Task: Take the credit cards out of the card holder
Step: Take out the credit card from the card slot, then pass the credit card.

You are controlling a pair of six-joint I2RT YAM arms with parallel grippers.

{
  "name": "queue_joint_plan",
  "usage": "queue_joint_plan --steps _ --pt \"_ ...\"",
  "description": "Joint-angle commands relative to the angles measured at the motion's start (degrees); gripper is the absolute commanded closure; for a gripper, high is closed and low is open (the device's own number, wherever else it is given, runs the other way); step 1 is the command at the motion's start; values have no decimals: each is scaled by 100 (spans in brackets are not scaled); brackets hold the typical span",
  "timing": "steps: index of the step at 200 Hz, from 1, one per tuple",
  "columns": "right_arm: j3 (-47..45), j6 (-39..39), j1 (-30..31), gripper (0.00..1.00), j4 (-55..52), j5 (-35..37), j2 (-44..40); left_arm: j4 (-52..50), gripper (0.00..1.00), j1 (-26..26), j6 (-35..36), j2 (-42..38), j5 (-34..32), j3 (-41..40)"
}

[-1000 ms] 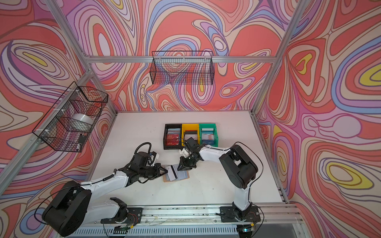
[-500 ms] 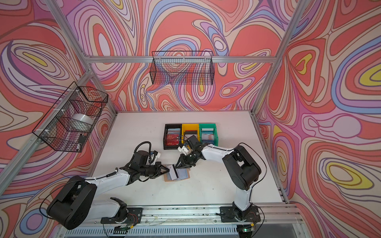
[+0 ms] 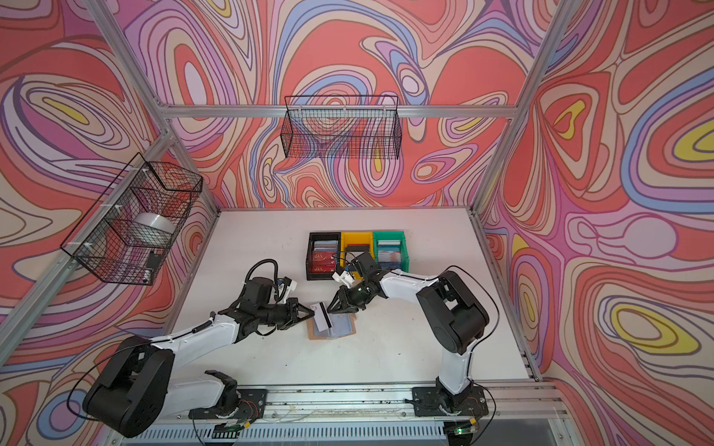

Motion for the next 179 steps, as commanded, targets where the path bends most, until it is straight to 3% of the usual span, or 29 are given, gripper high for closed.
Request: queue_joint_plan --steps 1,99,179 --pt "-98 -113 -115 73 186 -308 228 106 100 43 -18 15 165 9" --pt "-92 -278 -303 71 542 -1006 563 517 100 54 -186 222 354 -21" --pt "-96 -282 -355 65 666 -1107 766 488 100 46 -212 56 412 -87"
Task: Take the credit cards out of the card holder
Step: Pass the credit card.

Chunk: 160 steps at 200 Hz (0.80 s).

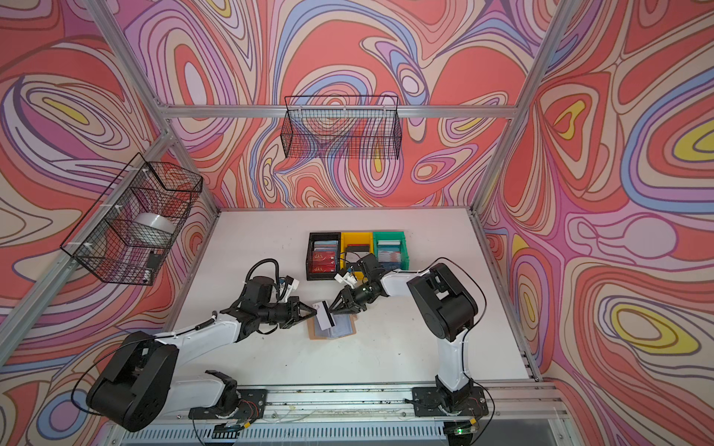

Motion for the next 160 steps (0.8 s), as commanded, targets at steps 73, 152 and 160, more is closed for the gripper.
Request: queue_joint_plan --steps 73,152,160 --pt "-22 -47 -40 62 267 -321 215 376 100 50 -209 -98 170 -177" --pt "-81 54 -40 69 484 -479 223 484 100 47 -258 25 188 -170" --pt "-103 86 -40 70 533 -511 199 497 100 45 -256 50 175 -176"
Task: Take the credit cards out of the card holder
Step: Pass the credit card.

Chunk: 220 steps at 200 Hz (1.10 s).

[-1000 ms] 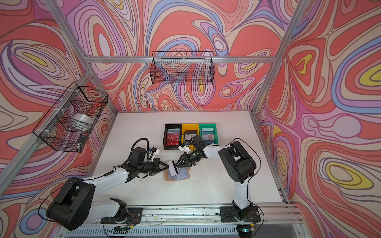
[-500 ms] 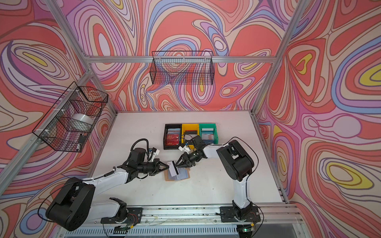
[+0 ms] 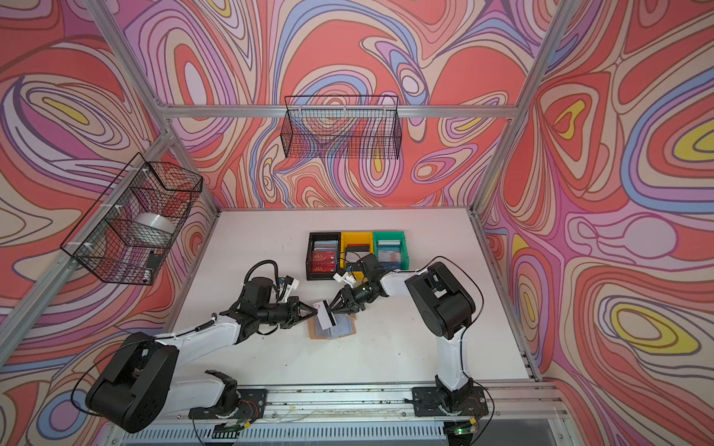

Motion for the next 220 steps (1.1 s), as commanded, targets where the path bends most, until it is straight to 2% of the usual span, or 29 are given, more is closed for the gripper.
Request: queue_joint_plan --steps 1,73,160,208,220 --pt "-104 39 -18 70 200 -168 95 154 100 44 -59 79 57 -50" --pt "-292 131 -21 81 401 -249 -22 213 100 50 -88 188 40 -65" --pt "-464 188 -22 100 564 -488 -267 240 100 51 -68 259 15 -64" --pt "-520 227 -22 100 599 -513 -392 253 100 49 -68 261 6 -64" --pt "-530 228 -22 100 587 -512 -425 244 91 50 -67 243 -1 -55"
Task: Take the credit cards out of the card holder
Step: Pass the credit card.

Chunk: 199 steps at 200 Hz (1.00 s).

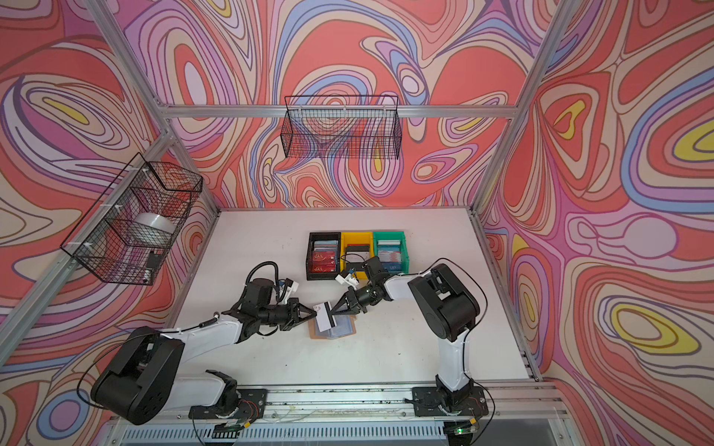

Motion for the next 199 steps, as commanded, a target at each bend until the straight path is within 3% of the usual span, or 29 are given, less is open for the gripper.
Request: queue_joint_plan --steps 1,58,132,199 --pt "-82 9 30 100 75 -135 -224 207 91 16 -6 14 16 -4" --pt "-22 -67 30 100 -247 -48 -537 189 72 16 2 -13 -9 40" --pt "389 -472 21 100 -1271 339 -753 308 69 14 -144 -122 160 242" --pt "842 -84 -88 100 -1875 521 -1003 71 67 20 115 -282 50 571"
